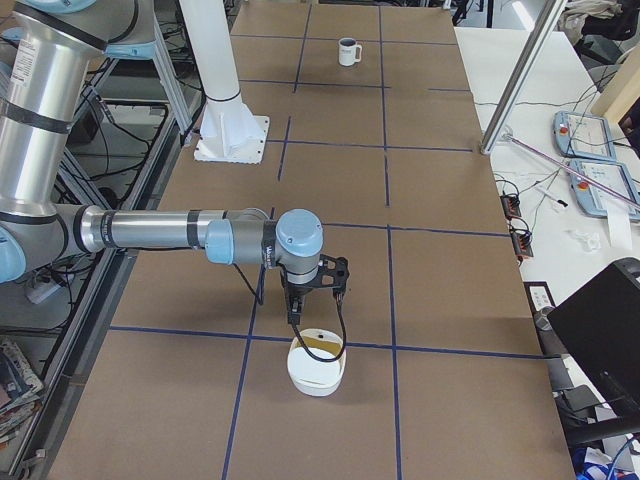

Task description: Left arm hands cup to right arm to dump lemon

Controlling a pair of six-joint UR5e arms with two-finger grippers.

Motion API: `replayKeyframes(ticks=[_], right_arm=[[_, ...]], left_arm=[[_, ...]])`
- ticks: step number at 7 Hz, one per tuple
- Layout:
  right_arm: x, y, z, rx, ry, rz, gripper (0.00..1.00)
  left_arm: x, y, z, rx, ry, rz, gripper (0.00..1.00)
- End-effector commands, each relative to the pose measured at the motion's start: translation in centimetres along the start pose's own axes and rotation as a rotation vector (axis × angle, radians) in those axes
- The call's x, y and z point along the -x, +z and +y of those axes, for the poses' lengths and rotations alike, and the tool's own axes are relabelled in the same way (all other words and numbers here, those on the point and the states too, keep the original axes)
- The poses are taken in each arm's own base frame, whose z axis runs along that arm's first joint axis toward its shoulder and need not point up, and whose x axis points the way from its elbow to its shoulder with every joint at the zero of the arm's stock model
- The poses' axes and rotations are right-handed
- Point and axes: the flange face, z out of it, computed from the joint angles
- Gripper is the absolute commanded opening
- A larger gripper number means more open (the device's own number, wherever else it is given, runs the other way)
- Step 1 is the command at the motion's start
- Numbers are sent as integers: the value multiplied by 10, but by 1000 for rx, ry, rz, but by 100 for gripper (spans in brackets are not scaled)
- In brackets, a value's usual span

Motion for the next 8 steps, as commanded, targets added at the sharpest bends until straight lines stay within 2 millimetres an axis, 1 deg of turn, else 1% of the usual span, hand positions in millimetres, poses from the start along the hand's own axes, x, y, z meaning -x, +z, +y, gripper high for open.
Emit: replayKeyframes(ticks=[1, 2, 4, 5, 6, 8], right_arm=[[8, -7, -11, -26, -19, 0, 100], [10, -8, -15, -32, -26, 4, 100], [11, -9, -17, -37, -32, 14, 100], [17, -13, -29, -47, -45, 35, 100], [13, -11, -35, -48, -44, 61, 100], [13, -10, -36, -46, -40, 56, 100]], left_arm=[[1, 0, 2, 1, -1, -1, 100], [7, 5, 1, 9, -10, -1, 100], [3, 1, 5, -2, 4, -7, 100], [6, -3, 5, -33, 41, -74, 100], [6, -6, 14, -43, 46, -102, 100], [14, -2, 25, -31, 67, -103, 100]])
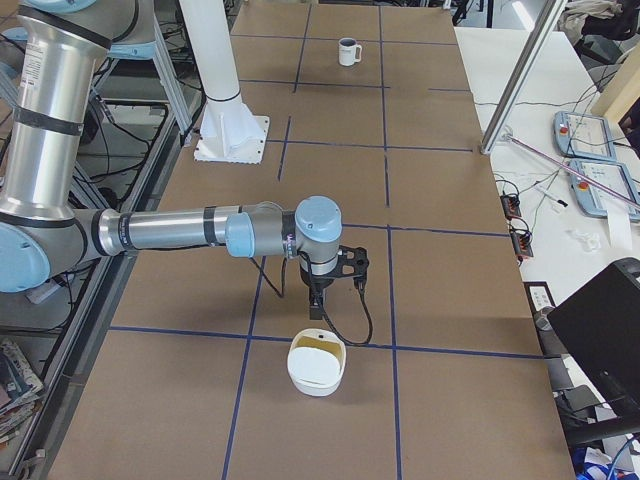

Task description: Left arm hands cup to right arm to dump lemon

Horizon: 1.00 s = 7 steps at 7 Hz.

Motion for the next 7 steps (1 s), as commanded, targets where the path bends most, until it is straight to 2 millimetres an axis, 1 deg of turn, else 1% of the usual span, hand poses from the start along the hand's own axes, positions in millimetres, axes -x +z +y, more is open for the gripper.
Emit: replayKeyframes(ticks=[1, 3, 6, 7], right_arm=[[0, 2, -2, 1, -1, 1, 100], [2, 5, -2, 9, -5, 0, 100], [4, 3, -7, 5, -21, 3, 100], [-2, 9, -7, 14, -16, 4, 100]], left_arm=[[-1, -2, 8, 4, 28, 0, 100], [-2, -3, 8, 5, 27, 6, 100], [-3, -4, 8, 3, 29, 6, 100], [-4, -5, 7, 0, 33, 5, 100]])
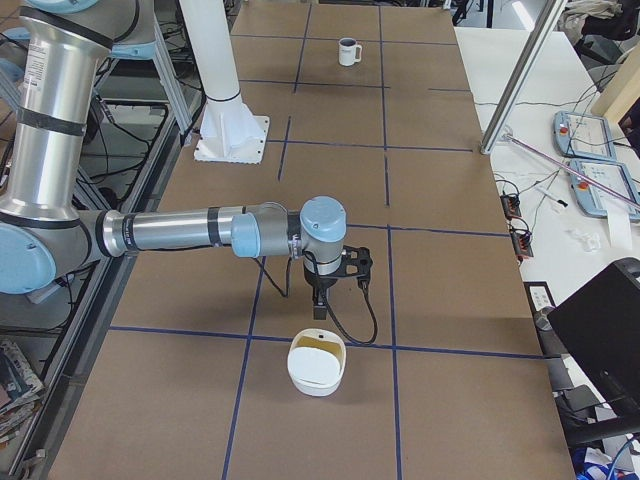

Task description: Left arm hands cup to right arm to dump lemon

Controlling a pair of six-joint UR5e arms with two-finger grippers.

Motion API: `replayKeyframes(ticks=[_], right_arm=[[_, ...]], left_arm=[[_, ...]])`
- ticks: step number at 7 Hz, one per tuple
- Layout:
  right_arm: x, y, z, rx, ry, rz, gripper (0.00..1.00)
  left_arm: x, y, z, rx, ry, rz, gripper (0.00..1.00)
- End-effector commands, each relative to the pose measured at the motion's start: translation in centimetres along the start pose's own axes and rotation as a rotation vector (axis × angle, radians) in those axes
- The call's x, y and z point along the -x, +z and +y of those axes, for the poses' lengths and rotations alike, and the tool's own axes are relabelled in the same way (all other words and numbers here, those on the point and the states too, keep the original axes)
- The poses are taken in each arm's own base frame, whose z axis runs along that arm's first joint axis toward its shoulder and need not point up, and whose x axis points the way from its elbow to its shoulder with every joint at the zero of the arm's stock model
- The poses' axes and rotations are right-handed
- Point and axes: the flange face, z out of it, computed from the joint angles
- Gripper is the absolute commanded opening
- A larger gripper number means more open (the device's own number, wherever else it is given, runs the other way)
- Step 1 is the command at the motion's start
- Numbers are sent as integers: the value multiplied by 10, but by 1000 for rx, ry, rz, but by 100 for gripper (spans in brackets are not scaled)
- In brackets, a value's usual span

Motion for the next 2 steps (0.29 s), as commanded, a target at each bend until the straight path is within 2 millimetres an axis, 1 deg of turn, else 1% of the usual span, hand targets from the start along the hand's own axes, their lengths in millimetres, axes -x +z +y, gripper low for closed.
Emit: replayKeyframes(ticks=[1, 2], right_arm=[[-4, 5, -2, 6, 0, 2, 100], [-4, 5, -2, 6, -1, 0, 100]], left_arm=[[-1, -1, -1, -3, 3, 0, 100], [-7, -6, -2, -13, 15, -2, 100]])
